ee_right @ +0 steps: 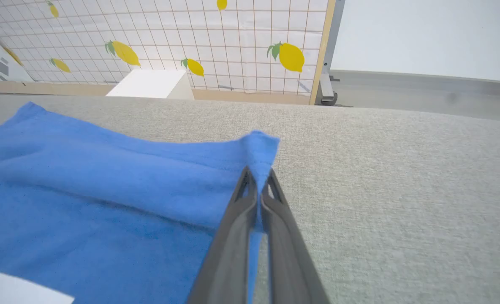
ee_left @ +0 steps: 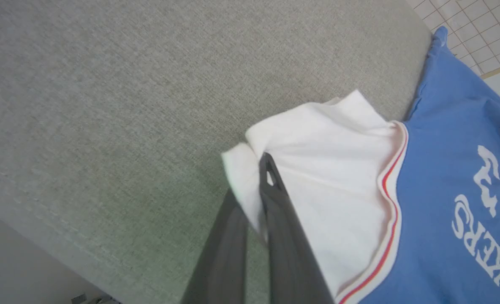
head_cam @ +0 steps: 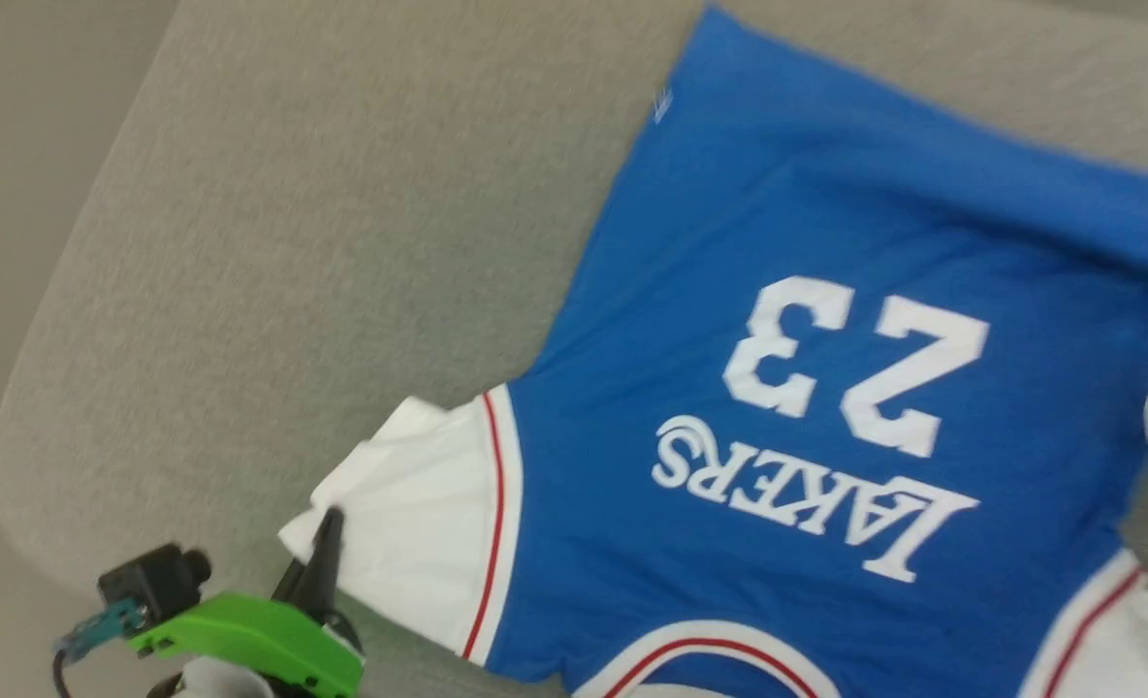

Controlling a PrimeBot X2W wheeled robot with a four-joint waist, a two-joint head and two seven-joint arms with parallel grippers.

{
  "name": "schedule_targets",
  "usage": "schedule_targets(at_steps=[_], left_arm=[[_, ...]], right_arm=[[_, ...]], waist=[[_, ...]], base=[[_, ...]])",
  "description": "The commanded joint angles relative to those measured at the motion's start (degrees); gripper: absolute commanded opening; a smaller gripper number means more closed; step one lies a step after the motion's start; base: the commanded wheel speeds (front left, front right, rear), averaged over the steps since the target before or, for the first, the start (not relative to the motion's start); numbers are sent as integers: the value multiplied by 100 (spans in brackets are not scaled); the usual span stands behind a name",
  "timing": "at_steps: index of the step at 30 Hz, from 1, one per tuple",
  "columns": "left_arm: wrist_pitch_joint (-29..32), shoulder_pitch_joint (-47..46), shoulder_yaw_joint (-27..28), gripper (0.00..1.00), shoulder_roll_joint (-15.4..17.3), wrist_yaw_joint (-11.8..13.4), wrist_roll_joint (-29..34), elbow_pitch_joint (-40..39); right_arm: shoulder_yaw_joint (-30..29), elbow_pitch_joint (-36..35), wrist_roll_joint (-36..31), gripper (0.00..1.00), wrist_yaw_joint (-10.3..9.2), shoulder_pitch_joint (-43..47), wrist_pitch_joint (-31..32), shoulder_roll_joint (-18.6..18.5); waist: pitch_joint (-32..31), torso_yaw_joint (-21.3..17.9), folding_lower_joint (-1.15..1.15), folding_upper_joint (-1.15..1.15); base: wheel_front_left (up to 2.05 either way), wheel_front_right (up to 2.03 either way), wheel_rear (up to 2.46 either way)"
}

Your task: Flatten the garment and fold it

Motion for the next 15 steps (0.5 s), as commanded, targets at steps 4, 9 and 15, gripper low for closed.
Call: schedule_targets(at_steps=[4,9,15], left_arm=[[117,328,120,0,152,171,32,-214],[215,538,166,0,220,275,7,-404],[286,638,162,0,267,338,10,-509]], right_arm=[[-88,-291,69,0,-8,852,-162,221],[-346,-416,38,0,-8,1650,-59,496],[-711,-262,158,0,-8,2228,607,671]], waist=[[-1341,-1233,0,0],[-1510,-1519,0,0],[-1544,-1740,0,0]], base=[[0,0,0],[0,0,0],[0,0,0]])
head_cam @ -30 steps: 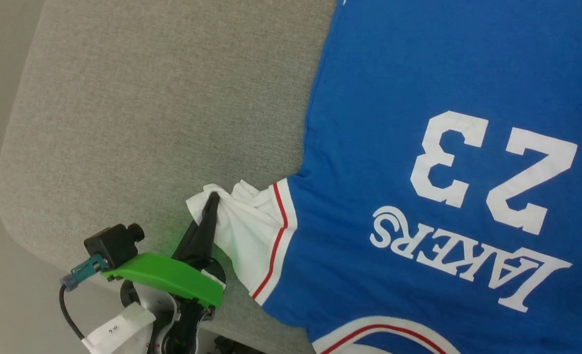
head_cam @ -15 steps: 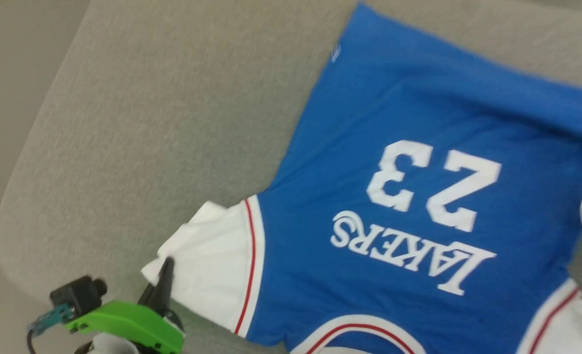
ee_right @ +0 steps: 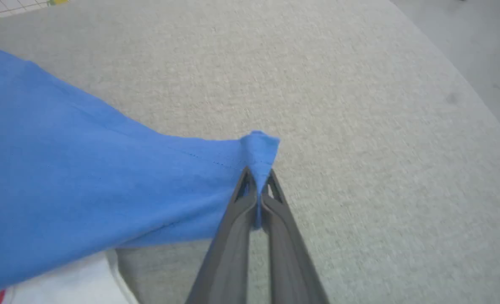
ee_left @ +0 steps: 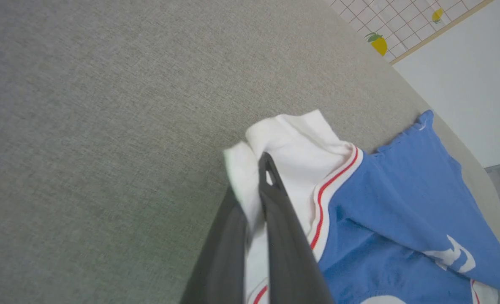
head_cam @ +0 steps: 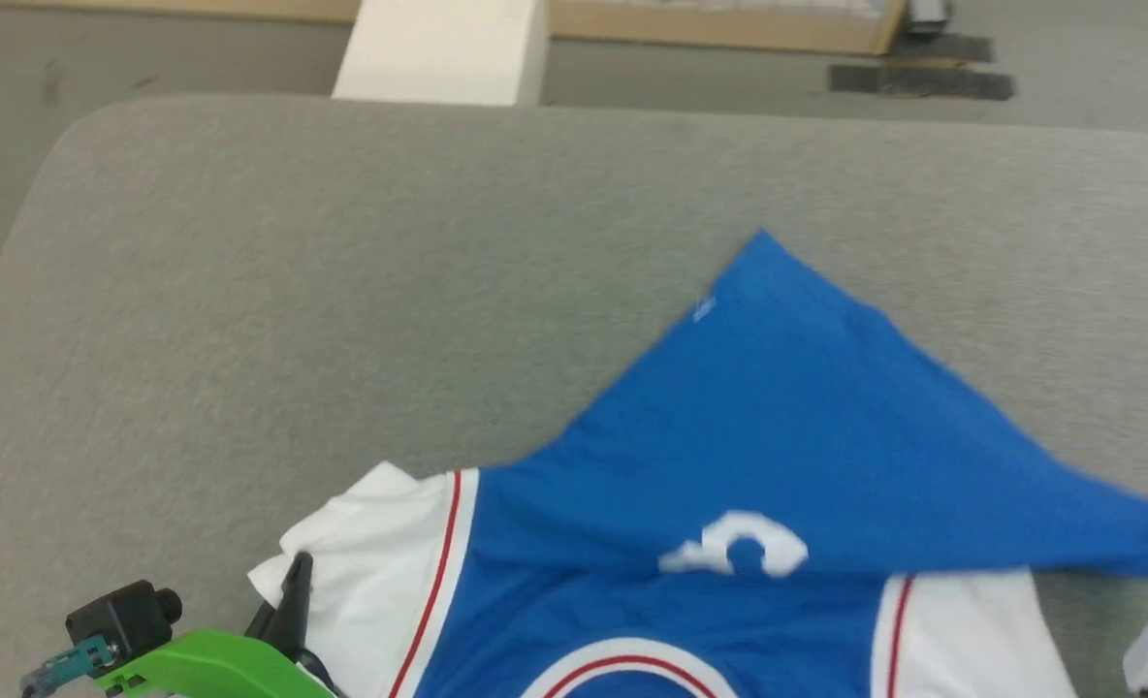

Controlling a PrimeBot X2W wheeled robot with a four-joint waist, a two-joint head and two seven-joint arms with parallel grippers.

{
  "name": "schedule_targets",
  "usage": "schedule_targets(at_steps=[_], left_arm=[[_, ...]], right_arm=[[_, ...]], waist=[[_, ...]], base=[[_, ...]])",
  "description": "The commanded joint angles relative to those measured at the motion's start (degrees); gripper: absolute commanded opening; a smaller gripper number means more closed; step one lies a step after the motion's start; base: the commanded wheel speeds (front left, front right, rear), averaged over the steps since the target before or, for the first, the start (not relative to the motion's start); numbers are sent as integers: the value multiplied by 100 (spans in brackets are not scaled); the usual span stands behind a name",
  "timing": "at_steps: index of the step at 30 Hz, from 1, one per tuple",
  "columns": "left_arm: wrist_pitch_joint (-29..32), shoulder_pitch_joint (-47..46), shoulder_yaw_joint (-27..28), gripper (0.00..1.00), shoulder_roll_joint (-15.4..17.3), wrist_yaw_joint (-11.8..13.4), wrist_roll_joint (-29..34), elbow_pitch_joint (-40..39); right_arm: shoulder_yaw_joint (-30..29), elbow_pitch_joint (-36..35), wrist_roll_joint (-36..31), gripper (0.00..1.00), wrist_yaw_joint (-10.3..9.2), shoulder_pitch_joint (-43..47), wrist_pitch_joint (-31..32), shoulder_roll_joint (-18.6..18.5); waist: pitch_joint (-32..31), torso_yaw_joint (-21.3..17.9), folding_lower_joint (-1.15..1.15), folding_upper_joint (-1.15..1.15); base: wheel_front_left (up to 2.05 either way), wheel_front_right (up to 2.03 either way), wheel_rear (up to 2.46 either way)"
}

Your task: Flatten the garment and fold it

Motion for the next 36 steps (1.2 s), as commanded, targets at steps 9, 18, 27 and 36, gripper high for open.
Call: schedule_targets(at_steps=[9,18,27,36], left_arm=[[79,21,-57,0,75,46,39,-31],[103,-70,-158,0,47,-3,24,69],[84,-259,-263,0,21,-90,38,138],[10,-573,-390,0,-84,-213,35,233]], right_arm=[[-180,737,107,0,-8,247,1880,4],[36,-10,137,100,-8,-154,1033,4],[1983,83,173,100,-8,-1374,-801,-355],[3019,1620,347,100,-8,-2879,-58,-798]], waist=[[-297,-496,0,0],[-294,-321,0,0],[-45,-79,0,0],[485,322,0,0]], base=[[0,0,0],[0,0,0],[0,0,0],[0,0,0]])
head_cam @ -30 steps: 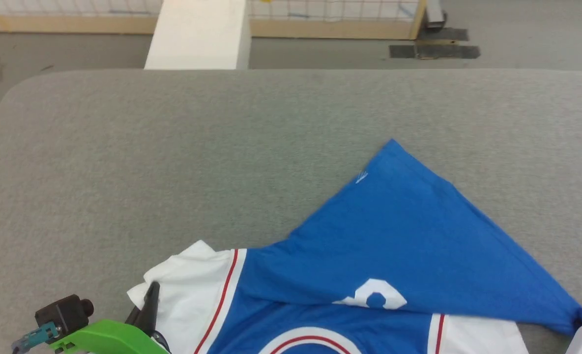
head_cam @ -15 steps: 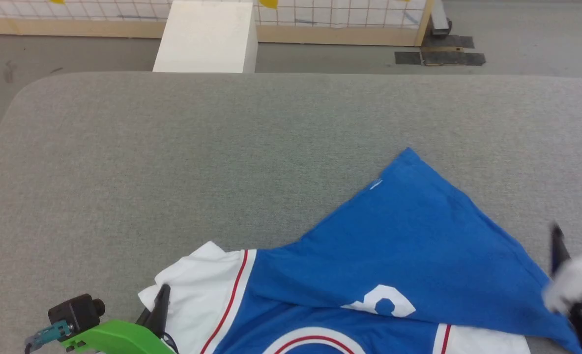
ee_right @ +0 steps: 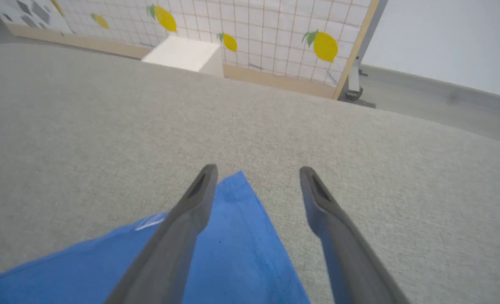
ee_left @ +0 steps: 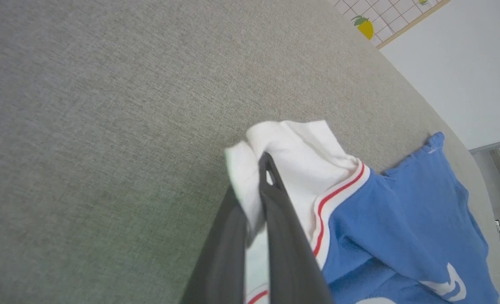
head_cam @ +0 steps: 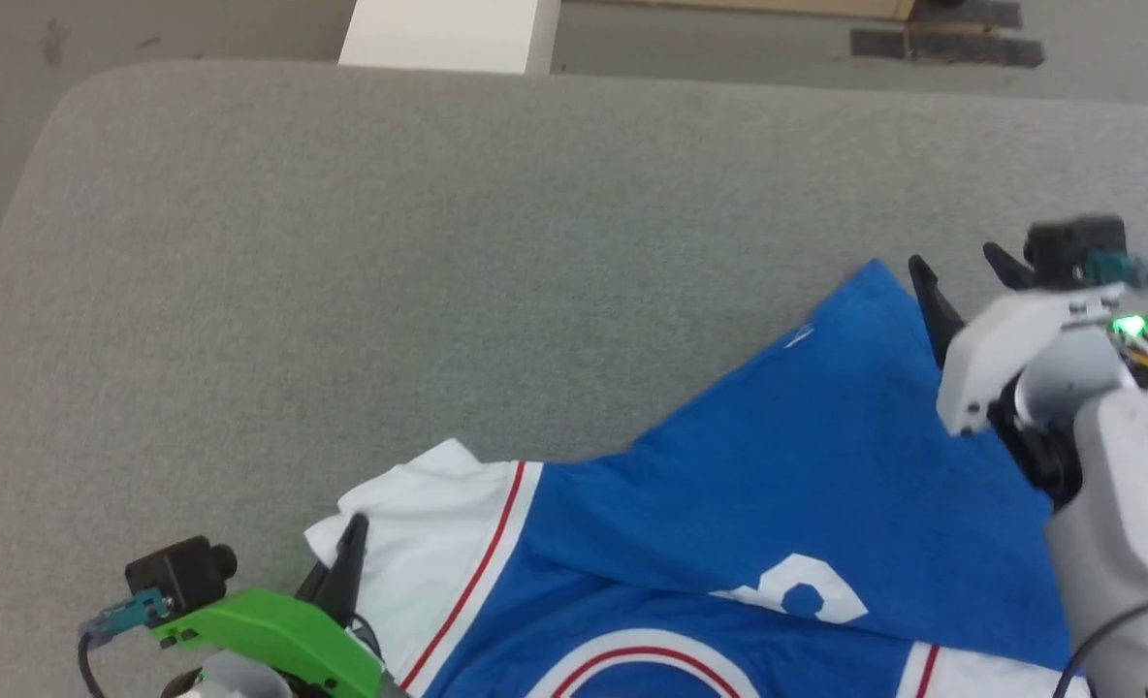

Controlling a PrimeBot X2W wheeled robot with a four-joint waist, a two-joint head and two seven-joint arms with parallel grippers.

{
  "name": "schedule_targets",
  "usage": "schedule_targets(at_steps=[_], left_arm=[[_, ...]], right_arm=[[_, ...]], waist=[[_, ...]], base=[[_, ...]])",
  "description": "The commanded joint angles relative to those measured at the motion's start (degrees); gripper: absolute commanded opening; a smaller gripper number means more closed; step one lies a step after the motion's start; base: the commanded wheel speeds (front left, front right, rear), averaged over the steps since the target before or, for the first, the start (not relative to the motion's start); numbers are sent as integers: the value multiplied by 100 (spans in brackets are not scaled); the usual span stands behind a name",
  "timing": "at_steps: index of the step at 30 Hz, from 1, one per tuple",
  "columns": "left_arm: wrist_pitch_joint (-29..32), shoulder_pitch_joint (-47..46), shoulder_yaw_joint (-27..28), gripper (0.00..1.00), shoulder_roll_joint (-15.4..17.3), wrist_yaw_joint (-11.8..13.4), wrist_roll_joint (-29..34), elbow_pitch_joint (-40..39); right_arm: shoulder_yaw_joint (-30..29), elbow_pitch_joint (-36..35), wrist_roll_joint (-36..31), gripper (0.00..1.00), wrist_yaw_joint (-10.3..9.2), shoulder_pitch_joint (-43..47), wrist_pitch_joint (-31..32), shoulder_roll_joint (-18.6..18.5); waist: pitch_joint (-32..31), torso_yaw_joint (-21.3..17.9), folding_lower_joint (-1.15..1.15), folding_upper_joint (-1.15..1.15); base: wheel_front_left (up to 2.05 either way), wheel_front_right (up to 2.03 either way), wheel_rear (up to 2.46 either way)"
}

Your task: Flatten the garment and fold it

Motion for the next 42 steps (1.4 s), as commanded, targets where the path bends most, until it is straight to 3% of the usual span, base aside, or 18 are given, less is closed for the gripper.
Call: schedule_targets(at_steps=[1,12,13,14,15,17,18,31,37,42], left_arm=[[-47,-133,-10,0,-26,-53,32,40],[-234,-503,-186,0,-215,-276,14,404],[-244,-511,-190,0,-221,-283,12,423],[-254,-517,-191,0,-226,-290,7,445],[-259,-520,-191,0,-229,-293,1,461],[-269,-513,-185,0,-222,-293,-2,497],[-272,-503,-179,0,-214,-287,-3,512],[-285,-118,-37,0,-28,-127,11,383],[-404,6,128,0,18,23,36,119],[-423,-186,250,0,129,28,46,-224]], right_arm=[[65,188,-4,100,-10,-243,230,-40],[19,1252,-390,100,-10,-1174,2299,-151],[-4,1298,-421,89,-10,-1177,2453,-144],[-49,1341,-450,59,-10,-1167,2639,-123],[-91,1358,-482,45,-10,-1151,2770,-108],[-113,1330,-557,6,-10,-1100,2943,-76],[-142,1263,-562,0,-10,-1056,2911,-53],[-887,-257,-92,0,-10,738,104,513],[-1062,-1155,167,0,-10,1739,-214,678],[-1159,-1928,282,0,-10,2244,-41,745]], waist=[[286,268,0,0],[733,740,0,0],[736,747,0,0],[734,749,0,0],[727,748,0,0],[678,728,0,0],[636,712,0,0],[-364,160,0,0],[-695,-219,0,0],[-820,-519,0,0]], base=[[0,0,0],[0,0,0],[0,0,0],[0,0,0],[0,0,0],[0,0,0],[0,0,0],[0,0,0],[0,0,0],[0,0,0]])
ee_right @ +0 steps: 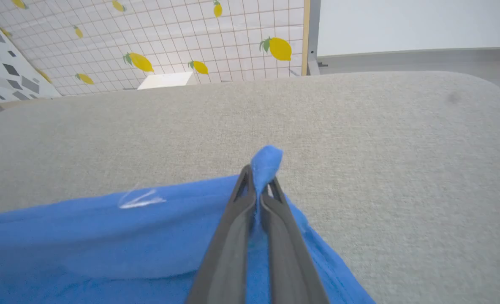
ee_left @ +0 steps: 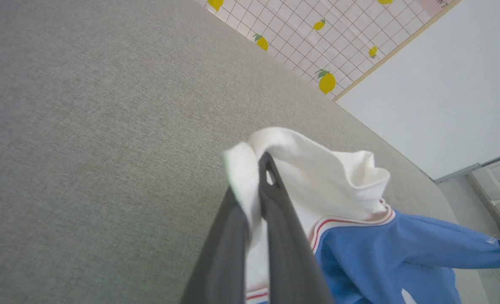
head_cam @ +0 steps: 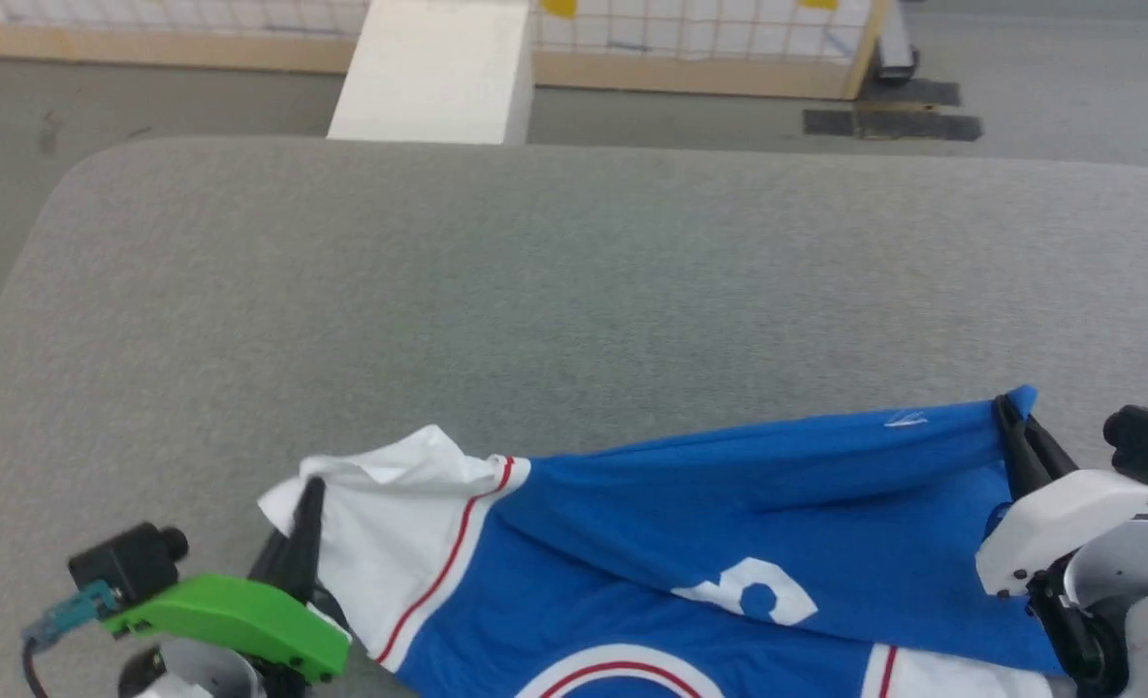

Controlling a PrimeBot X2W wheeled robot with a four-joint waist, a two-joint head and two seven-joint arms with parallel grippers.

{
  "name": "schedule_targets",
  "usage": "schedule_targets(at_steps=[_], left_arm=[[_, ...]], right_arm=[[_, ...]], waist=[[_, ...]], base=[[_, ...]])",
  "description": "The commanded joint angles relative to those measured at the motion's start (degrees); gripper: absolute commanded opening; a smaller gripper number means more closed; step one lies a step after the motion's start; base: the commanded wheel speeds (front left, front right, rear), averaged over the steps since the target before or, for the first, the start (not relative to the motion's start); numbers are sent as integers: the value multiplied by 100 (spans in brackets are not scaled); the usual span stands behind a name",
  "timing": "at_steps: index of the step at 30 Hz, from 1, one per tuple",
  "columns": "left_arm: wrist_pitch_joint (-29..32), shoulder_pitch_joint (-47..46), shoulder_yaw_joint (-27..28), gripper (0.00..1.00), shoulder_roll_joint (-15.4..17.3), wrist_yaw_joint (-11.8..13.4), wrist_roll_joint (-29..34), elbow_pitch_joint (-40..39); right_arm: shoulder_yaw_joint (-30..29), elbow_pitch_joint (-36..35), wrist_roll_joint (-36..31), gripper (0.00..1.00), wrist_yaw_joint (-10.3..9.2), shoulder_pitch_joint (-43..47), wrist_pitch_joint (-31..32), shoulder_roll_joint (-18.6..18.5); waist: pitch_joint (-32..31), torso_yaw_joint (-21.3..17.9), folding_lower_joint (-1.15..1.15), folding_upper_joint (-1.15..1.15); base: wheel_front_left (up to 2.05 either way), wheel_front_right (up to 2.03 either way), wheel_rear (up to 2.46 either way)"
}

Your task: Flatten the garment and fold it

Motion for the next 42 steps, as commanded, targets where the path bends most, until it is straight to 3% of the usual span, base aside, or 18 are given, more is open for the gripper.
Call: schedule_targets(at_steps=[1,5,11,15,22,27,33,38,42], left_arm=[[1,-192,53,0,113,4,75,-109],[279,-735,43,0,318,-74,58,-404],[1111,-2126,-67,0,711,-188,-39,-595],[1396,-3487,-57,0,885,-231,69,-338],[1376,-5821,108,0,864,-161,233,356],[1105,-7478,122,0,984,-172,668,909],[358,-9103,235,0,943,-259,1004,1544],[-313,-9922,288,0,927,-523,1123,2030],[-633,-9862,234,0,886,-806,1084,2416]], right_arm=[[-19,-206,34,0,-9,45,70,4],[83,-794,-46,0,-9,-80,440,-117],[649,-1439,-258,0,-9,-998,1231,-933],[1005,-1480,-243,0,-9,-2060,1693,-1477],[1827,-1007,-174,0,-9,-4135,2136,-2136],[2082,-448,-389,0,-9,-5737,2018,-2218],[1942,107,-881,0,-9,-7137,1548,-1971],[1861,457,-1189,0,-9,-7679,1126,-1772],[1871,710,-1243,0,-9,-7540,761,-1648]], waist=[[-222,-339,0,0],[-133,-486,0,0],[321,-640,0,0],[820,-693,0,0],[1849,-796,0,0],[2494,-832,0,0],[2884,-816,0,0],[2940,-776,0,0],[2829,-688,0,0]], base=[[0,0,0],[0,0,0],[0,0,0],[0,0,0],[0,0,0],[0,0,0],[0,0,0],[0,0,0],[0,0,0]])
